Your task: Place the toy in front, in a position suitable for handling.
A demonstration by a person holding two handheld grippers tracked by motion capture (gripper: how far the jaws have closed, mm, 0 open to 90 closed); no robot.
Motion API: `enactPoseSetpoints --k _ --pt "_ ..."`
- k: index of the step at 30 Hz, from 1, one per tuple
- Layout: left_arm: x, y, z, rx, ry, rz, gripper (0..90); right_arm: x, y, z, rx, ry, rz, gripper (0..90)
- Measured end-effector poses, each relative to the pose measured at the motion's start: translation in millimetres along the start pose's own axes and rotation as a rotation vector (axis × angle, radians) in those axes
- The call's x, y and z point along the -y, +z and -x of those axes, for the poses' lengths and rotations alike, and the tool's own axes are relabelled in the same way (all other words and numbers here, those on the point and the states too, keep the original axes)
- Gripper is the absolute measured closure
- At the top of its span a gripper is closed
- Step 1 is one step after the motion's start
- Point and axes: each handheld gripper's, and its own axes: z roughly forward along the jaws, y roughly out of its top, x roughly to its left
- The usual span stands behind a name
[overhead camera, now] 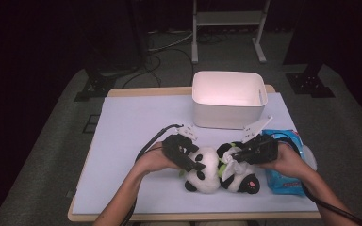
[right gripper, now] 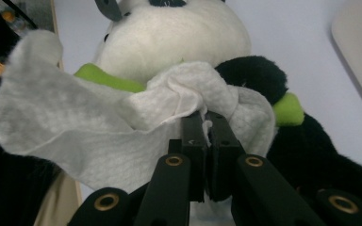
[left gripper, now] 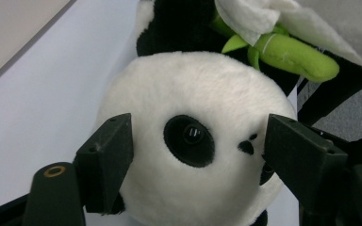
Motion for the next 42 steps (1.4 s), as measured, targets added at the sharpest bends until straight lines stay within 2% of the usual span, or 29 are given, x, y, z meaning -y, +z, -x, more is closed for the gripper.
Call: enactPoseSetpoints --k 1,5,10,11,14,16,21,26,29,36,37,42 --pt "0.3 -1.7 -0.8 -0.016 0.007 0.006 20.8 1.2 0.4 -0.2 -0.008 0.009 0.005 86.6" --pt "2.8 -5.5 -5.5 -0.018 -0.012 0.0 19.0 4.0 2.6 -3.6 -0.023 0.008 0.001 86.8" --pt "6.6 -4.5 -7.8 -0.029 -0.04 -0.005 12.5 6.4 4.2 -9.7 -0.007 0.009 -0.001 86.9" --pt "7.2 -3.2 -7.6 -0.02 -0.042 -0.008 12.5 7.2 4.8 -10.3 -0.007 0.0 -0.003 86.9" --pt "8.1 3.2 -6.7 0.003 -0.036 -0.025 14.0 8.0 5.2 -13.4 -0.002 -0.001 -0.004 86.9" --pt "8.1 6.1 -5.5 0.026 -0.027 -0.017 18.7 8.0 4.8 -13.5 0.001 -0.001 -0.005 86.9" --pt "8.7 7.4 -3.6 0.03 -0.009 -0.022 21.3 7.2 2.3 -14.6 0.011 -0.012 -0.005 86.6" --pt "8.3 7.7 -3.3 0.031 -0.007 -0.022 21.7 7.6 -8.1 -11.0 0.039 0.003 0.033 86.4" --pt "8.3 7.3 -3.3 0.028 -0.007 -0.024 21.6 11.2 -15.5 -9.0 0.058 0.016 0.032 86.5" --pt "8.0 6.9 -3.2 0.03 -0.01 -0.024 21.6 24.8 -19.3 -10.5 0.054 0.043 0.027 86.5" --pt "8.1 6.8 -2.7 0.031 -0.011 -0.023 21.6 31.9 -17.9 -10.9 0.049 0.064 0.036 86.6" --pt "8.0 6.9 -1.0 0.028 0.001 -0.021 21.6 45.7 -19.0 -11.3 0.041 0.092 0.062 86.6"
